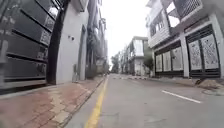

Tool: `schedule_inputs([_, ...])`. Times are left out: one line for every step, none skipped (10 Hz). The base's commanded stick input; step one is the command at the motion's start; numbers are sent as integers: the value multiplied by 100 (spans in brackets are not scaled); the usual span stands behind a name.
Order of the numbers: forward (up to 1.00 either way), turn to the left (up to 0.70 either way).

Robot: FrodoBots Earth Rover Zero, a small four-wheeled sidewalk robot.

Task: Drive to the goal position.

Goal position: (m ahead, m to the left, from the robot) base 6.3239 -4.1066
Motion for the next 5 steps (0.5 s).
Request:
schedule_inputs([50, 0])
schedule_inputs([50, 0])
schedule_inputs([50, 0])
schedule_inputs([50, 0])
schedule_inputs([50, 0])
